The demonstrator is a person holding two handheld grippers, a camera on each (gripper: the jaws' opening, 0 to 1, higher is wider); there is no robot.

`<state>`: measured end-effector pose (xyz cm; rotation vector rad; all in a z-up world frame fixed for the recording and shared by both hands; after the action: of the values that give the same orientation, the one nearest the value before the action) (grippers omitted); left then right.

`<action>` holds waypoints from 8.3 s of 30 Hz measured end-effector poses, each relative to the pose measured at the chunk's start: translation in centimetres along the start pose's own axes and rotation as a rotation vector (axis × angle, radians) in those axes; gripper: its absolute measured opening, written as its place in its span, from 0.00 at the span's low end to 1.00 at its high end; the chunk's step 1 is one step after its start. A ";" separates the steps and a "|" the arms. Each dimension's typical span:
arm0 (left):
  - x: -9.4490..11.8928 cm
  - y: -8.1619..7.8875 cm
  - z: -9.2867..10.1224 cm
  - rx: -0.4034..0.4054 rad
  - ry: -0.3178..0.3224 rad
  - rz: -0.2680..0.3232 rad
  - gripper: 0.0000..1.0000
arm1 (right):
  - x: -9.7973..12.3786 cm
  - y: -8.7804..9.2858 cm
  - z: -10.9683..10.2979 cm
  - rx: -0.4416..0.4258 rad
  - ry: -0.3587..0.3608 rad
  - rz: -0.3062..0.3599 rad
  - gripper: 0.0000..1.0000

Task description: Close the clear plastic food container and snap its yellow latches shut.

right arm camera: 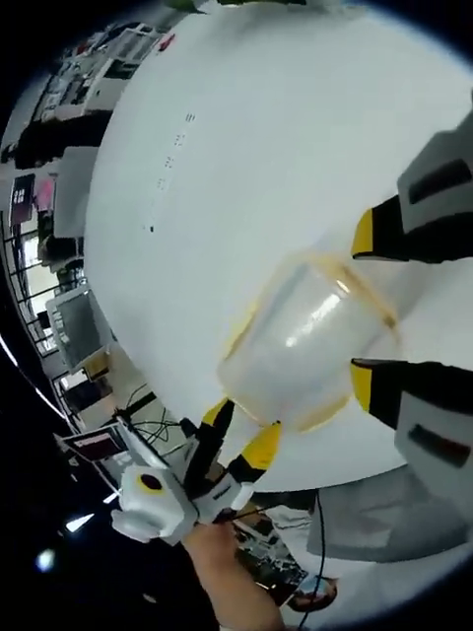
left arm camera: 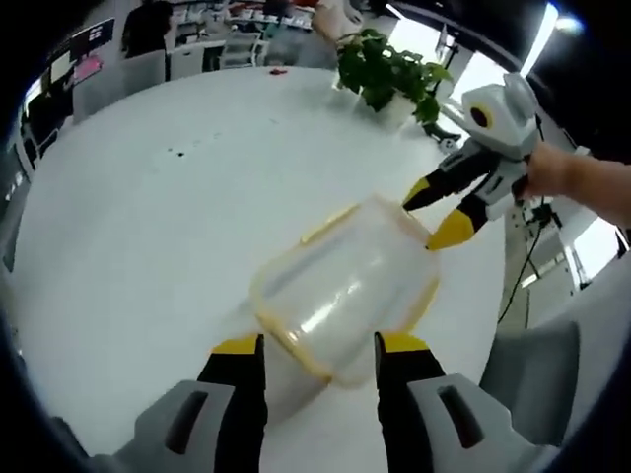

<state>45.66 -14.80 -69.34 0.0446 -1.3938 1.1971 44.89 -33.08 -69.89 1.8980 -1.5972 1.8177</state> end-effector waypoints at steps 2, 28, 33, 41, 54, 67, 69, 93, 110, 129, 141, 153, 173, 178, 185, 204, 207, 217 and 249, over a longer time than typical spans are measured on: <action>0.2 0.0 0.1 -0.043 0.007 -0.022 0.42 | 0.1 -0.1 0.1 0.071 0.002 -0.022 0.37; 0.5 -1.6 0.2 -0.521 0.036 -0.223 0.42 | 0.7 -1.2 -0.4 0.437 -0.090 -0.190 0.37; 0.3 -2.1 0.6 -0.583 0.041 -0.238 0.40 | 0.7 -1.5 -0.4 0.482 -0.096 -0.222 0.35; -0.3 -2.4 1.4 -0.665 0.092 -0.247 0.40 | 0.3 -2.2 -1.1 0.557 -0.125 -0.234 0.34; -1.6 -3.1 3.1 -0.722 0.124 -0.235 0.40 | -1.1 -3.2 -2.7 0.619 -0.201 -0.221 0.29; -2.9 -4.3 4.4 -0.724 0.142 -0.200 0.39 | -2.6 -4.7 -4.0 0.651 -0.240 -0.178 0.30; -3.1 -4.2 4.4 -0.727 0.140 -0.205 0.39 | -2.6 -4.7 -3.9 0.651 -0.239 -0.180 0.30; -3.1 -3.2 6.0 -0.734 0.147 -0.208 0.39 | -3.7 -6.5 -2.7 0.665 -0.233 -0.177 0.31; -3.8 -2.1 7.1 -0.812 0.066 -0.214 0.52 | -5.1 -6.4 -2.3 0.658 -0.291 -0.212 0.42; -4.9 -1.6 7.0 -0.877 -0.068 -0.234 0.49 | -6.0 -6.6 -2.2 0.724 -0.357 -0.338 0.38; -4.7 -1.9 6.0 -0.854 -0.113 -0.219 0.44 | -6.6 -6.8 -2.7 0.664 -0.412 -0.408 0.33; -5.0 -1.5 6.6 -0.854 -0.095 -0.211 0.45 | -6.2 -6.5 -1.9 0.666 -0.413 -0.397 0.34; -4.6 -1.1 7.3 -0.902 -0.061 -0.232 0.55 | -5.4 -6.9 -1.4 0.702 -0.355 -0.377 0.38; -4.2 -1.2 7.1 -0.883 -0.058 -0.232 0.56 | -4.5 -6.8 -1.4 0.702 -0.347 -0.369 0.39; -3.5 -1.7 6.7 -0.880 -0.056 -0.230 0.60 | -3.8 -5.9 -1.5 0.739 -0.328 -0.374 0.43; -3.0 -1.4 4.1 -0.870 -0.037 -0.286 0.68 | -2.2 -4.2 -2.0 0.761 -0.296 -0.371 0.50; -3.0 -1.1 4.0 -0.868 -0.028 -0.301 0.68 | -2.1 -3.9 -1.9 0.767 -0.286 -0.367 0.50; -3.4 -0.8 3.1 -0.861 -0.014 -0.332 0.71 | -2.0 -2.9 -2.1 0.760 -0.278 -0.346 0.61; -4.7 0.4 1.6 -0.875 -0.028 -0.403 0.79 | -3.5 -1.0 -2.3 0.853 -0.136 -0.281 0.71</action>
<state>45.52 -18.49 -72.69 -0.2614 -1.7270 0.1992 44.85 -29.03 -71.29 2.4085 -0.5033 2.4890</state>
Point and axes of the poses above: the point that each gripper's makers call its tool centre point, and the gripper's own axes: x roughly backward along the fingers, z roughly to its right, y roughly out of its underside, the point moved 4 cm from there along x, roughly backward along the fingers, and after that the axes turned 4 degrees about z, right-handed, at the moved point
